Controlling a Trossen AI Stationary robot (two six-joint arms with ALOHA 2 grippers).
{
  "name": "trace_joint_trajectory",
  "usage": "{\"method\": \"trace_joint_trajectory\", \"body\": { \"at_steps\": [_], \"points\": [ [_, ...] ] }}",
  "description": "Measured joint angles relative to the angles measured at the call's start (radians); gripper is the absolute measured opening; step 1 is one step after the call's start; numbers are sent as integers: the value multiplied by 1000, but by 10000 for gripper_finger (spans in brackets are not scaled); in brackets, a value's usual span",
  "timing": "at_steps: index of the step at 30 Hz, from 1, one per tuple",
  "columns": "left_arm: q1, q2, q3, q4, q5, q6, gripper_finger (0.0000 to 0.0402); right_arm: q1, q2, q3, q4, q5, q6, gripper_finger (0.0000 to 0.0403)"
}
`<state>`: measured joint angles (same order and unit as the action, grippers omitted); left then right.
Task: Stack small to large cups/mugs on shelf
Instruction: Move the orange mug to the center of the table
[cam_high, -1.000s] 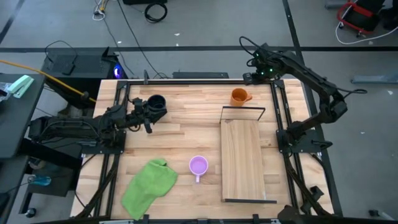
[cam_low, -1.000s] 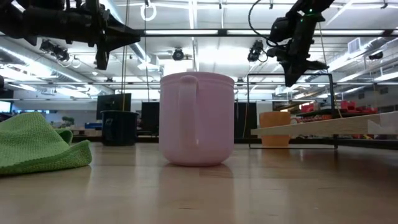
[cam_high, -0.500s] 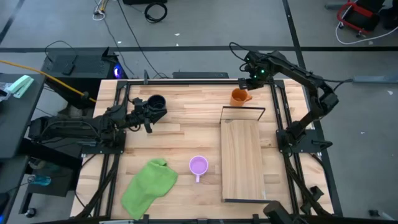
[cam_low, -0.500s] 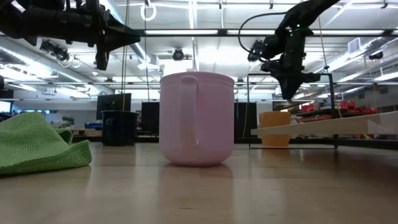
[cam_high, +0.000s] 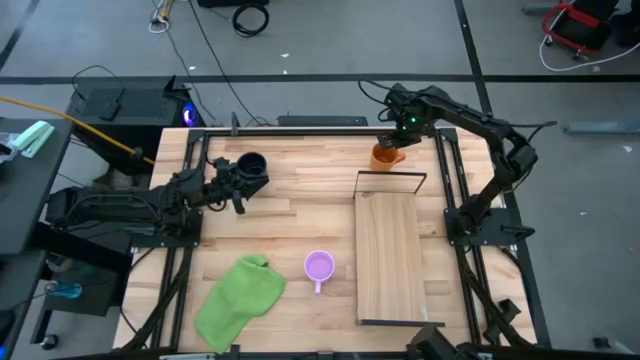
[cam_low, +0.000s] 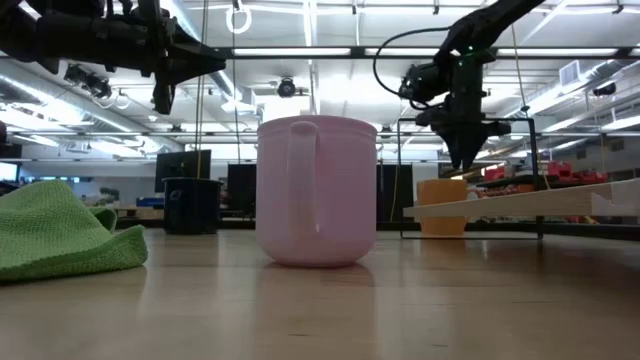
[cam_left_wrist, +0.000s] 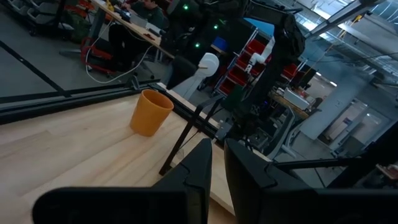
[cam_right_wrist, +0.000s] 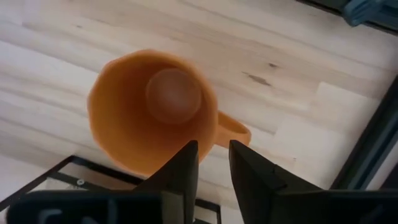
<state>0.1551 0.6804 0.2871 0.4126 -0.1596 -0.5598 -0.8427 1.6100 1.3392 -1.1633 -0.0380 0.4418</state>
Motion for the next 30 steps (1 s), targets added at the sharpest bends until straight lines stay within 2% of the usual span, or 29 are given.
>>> {"method": "trace_joint_trajectory", "body": {
  "at_steps": [21, 30],
  "points": [
    [0, 0, 0, 0, 0, 3, 52, 10, -1, -109, 114, 20, 79, 103],
    [0, 0, 0, 0, 0, 3, 52, 10, -1, -115, 149, 22, 103, 103]
  ]
}}
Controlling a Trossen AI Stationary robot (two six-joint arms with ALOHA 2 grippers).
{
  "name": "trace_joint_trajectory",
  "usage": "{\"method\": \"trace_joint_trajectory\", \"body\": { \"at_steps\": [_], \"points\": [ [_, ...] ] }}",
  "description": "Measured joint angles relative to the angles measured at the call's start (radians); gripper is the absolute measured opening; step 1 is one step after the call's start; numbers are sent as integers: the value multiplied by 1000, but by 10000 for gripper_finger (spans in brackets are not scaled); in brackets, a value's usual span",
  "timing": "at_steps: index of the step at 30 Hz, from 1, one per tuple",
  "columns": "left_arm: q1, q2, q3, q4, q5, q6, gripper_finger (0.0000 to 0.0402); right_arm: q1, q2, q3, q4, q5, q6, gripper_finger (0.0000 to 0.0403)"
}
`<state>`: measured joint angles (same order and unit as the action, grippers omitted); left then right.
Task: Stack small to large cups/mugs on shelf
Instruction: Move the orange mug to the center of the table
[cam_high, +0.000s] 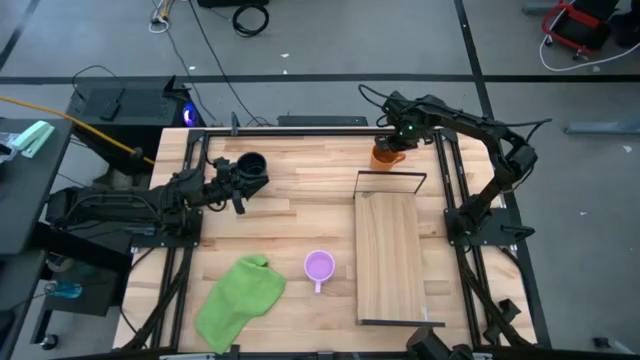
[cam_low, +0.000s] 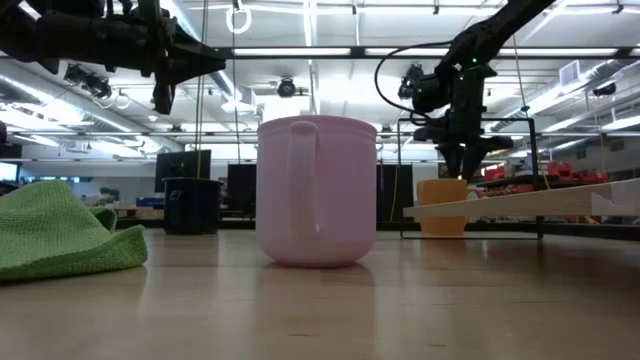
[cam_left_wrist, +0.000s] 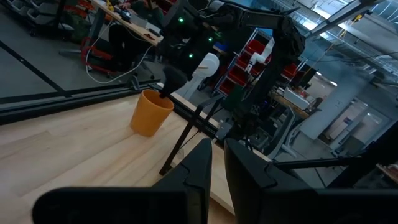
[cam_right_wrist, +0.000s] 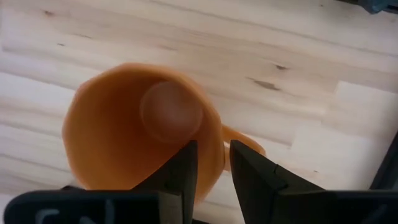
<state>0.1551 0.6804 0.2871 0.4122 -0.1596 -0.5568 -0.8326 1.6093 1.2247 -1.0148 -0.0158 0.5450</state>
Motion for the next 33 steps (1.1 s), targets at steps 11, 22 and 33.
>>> {"method": "trace_joint_trajectory", "body": {
  "at_steps": [11, 22, 33],
  "points": [
    [0, 0, 0, -1, 0, 0, 52, 0, 0, 0, 19, 0, 12, 103],
    [0, 0, 0, -24, 0, -1, 53, 0, 1, -66, 51, 3, 13, 103],
    [0, 0, 0, -24, 0, -3, 52, 0, 1, -58, 82, 16, 54, 101]
  ]
}}
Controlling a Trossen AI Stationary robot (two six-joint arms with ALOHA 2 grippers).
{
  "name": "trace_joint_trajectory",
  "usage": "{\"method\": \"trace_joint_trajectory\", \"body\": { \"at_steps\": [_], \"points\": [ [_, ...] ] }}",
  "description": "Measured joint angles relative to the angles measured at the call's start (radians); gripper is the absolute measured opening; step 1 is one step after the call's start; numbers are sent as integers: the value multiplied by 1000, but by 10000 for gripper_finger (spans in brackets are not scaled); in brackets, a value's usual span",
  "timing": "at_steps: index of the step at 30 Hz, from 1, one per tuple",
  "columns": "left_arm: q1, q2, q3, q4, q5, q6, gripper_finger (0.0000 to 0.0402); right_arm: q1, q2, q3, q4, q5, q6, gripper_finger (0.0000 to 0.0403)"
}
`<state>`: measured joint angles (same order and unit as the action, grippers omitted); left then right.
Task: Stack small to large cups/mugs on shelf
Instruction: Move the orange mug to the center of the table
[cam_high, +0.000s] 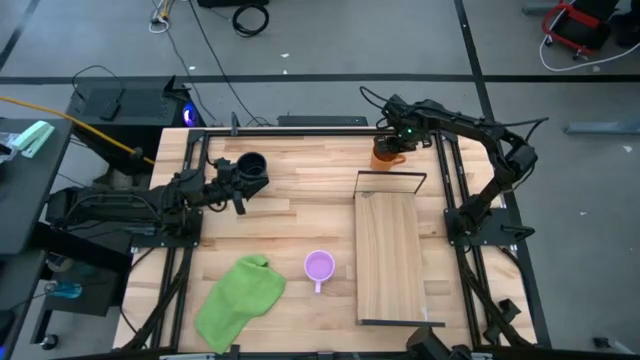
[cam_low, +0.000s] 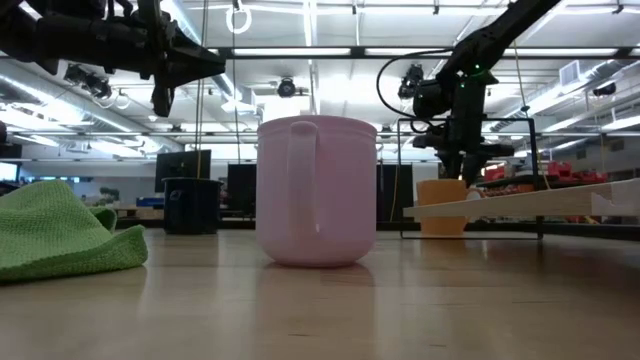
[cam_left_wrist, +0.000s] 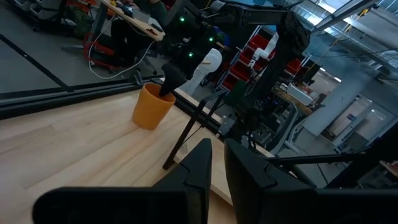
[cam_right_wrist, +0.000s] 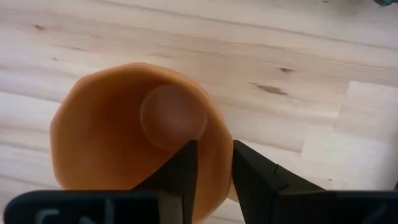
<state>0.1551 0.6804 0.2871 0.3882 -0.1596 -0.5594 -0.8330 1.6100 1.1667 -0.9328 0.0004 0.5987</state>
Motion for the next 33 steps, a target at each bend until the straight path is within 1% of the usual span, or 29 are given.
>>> {"method": "trace_joint_trajectory", "body": {
  "at_steps": [4, 10, 12, 19, 24, 28, 33],
  "points": [
    [0, 0, 0, 0, 0, 0, 52, 0, 0, 0, 0, 3, 2, 82],
    [0, 0, 0, 0, 0, -5, 52, 0, 0, 0, 23, 4, 10, 22],
    [0, 0, 0, 0, 0, -6, 53, 0, 0, 0, 29, 3, 5, 11],
    [0, 0, 0, 0, 0, -6, 52, 0, -3, 0, 46, 3, -35, 9],
    [0, 0, 0, 1, 0, -6, 52, 7, -42, 20, 48, 1, -36, 9],
    [0, 0, 0, 2, 0, -7, 52, 25, -79, 93, 36, -1, -33, 9],
    [0, 0, 0, 2, 0, -7, 52, 64, -84, 238, -23, -1, -34, 9]
  ]
}}
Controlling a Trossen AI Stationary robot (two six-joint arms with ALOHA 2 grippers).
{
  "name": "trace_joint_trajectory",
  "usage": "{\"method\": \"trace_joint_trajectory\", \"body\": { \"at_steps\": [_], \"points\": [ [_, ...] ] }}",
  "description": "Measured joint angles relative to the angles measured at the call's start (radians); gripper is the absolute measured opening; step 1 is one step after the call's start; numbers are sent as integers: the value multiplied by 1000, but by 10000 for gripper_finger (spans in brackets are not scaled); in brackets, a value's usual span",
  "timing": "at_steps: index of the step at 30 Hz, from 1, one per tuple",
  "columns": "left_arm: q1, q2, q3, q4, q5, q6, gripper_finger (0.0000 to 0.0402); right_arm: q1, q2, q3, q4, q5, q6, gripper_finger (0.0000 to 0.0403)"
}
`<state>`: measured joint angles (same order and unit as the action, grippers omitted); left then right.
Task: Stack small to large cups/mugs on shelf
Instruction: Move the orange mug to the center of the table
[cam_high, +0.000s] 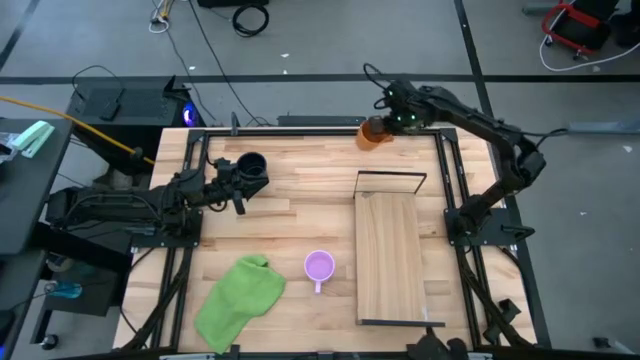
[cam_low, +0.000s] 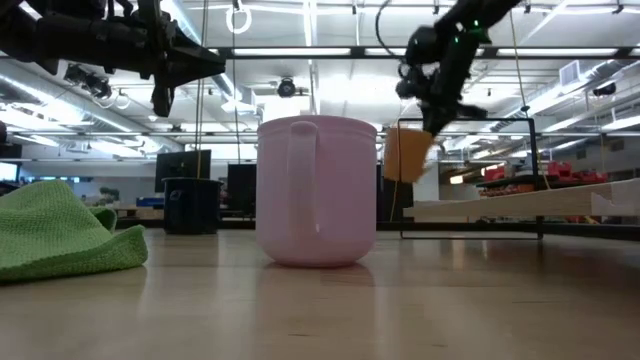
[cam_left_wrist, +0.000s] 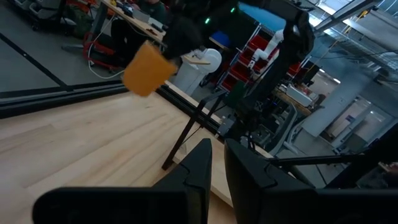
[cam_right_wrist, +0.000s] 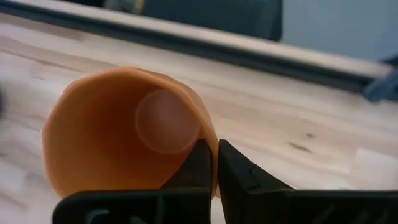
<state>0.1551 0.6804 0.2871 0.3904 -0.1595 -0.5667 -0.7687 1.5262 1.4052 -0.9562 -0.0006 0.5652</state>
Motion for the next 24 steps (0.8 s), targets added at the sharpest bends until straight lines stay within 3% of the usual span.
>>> {"method": "trace_joint_trajectory", "body": {
  "at_steps": [10, 24],
  "points": [
    [0, 0, 0, 0, 0, -1, 52, 107, 46, 259, -79, 0, 7, 9],
    [0, 0, 0, 0, 0, -6, 52, 302, 282, 558, -181, 0, -18, 9]
  ]
}}
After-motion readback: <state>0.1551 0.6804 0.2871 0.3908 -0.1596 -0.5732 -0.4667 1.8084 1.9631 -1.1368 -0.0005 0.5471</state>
